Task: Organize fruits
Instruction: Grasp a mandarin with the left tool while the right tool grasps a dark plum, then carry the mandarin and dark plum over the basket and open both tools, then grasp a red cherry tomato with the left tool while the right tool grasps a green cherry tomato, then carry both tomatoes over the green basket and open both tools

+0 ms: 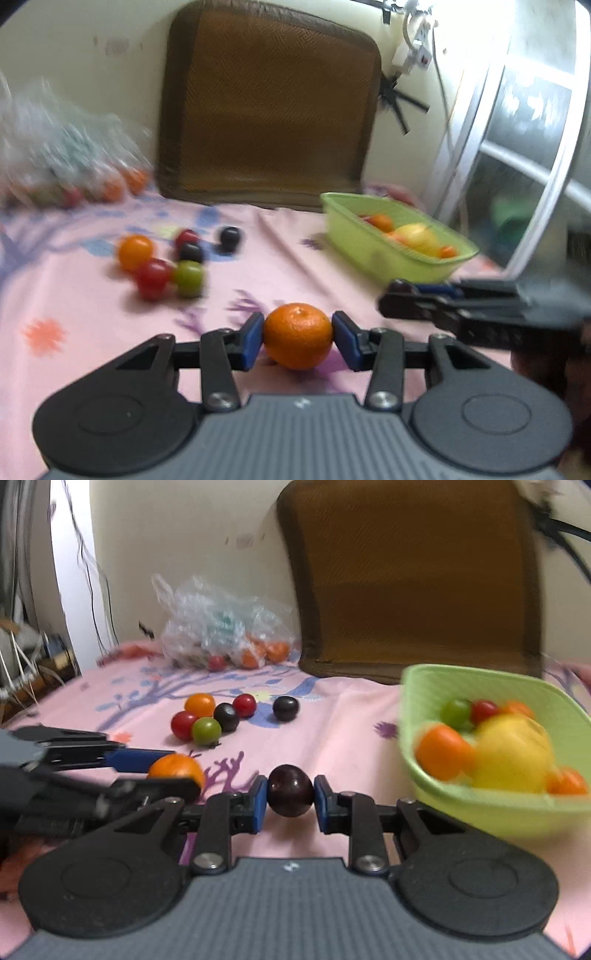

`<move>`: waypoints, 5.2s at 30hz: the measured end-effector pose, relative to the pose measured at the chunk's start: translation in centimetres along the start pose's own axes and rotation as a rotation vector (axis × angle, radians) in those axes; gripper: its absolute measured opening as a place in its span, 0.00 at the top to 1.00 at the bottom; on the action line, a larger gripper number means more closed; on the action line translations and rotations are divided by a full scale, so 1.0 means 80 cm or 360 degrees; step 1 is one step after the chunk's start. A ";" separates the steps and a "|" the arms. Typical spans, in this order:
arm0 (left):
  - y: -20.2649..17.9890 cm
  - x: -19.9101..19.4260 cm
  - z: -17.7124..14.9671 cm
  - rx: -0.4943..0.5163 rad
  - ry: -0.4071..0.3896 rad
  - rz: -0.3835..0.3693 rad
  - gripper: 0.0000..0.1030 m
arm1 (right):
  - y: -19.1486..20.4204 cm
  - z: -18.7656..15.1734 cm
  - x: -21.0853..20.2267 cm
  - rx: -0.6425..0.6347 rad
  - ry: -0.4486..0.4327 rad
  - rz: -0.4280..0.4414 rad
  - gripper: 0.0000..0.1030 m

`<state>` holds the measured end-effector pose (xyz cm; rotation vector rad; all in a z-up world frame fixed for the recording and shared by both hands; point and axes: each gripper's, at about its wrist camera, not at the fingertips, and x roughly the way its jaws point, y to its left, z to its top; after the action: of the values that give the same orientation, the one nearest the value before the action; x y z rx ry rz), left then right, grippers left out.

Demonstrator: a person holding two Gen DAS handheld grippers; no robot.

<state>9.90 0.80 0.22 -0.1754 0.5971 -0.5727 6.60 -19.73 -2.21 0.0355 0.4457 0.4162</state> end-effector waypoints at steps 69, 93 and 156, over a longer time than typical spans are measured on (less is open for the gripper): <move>0.121 0.008 0.028 -0.0483 -0.0139 0.0238 0.56 | 0.076 0.049 0.077 -0.0159 0.0135 0.0161 0.63; 0.047 0.013 0.007 -0.0197 -0.0029 0.0098 0.72 | 0.045 -0.012 -0.003 -0.0153 0.0056 -0.0153 0.74; -0.024 0.019 0.043 -0.0105 -0.0143 0.0080 0.55 | -0.114 -0.004 -0.085 0.0228 -0.0559 -0.0538 0.51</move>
<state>12.02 -1.64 2.94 -0.2465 0.5324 -0.4939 4.37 -30.81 -0.87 0.1673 0.1284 0.0407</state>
